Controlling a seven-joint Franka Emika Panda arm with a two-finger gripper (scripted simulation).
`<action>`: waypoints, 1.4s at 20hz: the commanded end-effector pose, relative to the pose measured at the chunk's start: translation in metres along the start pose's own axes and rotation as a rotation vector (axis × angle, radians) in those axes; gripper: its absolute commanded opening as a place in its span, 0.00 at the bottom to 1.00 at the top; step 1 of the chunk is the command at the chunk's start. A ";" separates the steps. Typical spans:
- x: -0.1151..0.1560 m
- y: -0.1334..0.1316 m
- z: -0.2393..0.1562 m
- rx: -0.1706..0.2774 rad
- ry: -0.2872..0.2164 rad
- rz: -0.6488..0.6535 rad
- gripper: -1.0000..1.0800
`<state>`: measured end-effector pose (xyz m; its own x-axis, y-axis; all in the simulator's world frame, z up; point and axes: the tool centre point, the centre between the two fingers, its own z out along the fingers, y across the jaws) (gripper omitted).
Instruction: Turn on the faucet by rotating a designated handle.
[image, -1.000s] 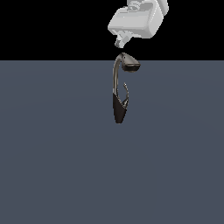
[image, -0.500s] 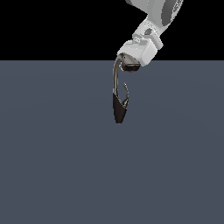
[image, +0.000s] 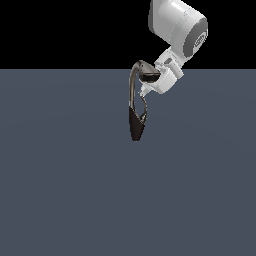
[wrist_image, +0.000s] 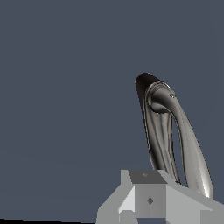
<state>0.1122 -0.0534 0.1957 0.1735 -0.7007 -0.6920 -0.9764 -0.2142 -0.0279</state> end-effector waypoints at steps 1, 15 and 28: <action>0.008 -0.003 0.005 0.007 -0.010 0.023 0.00; 0.012 0.003 0.010 0.012 -0.020 0.045 0.00; 0.002 0.031 0.010 0.012 -0.020 0.045 0.00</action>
<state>0.0873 -0.0567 0.1831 0.1258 -0.6993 -0.7037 -0.9856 -0.1686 -0.0087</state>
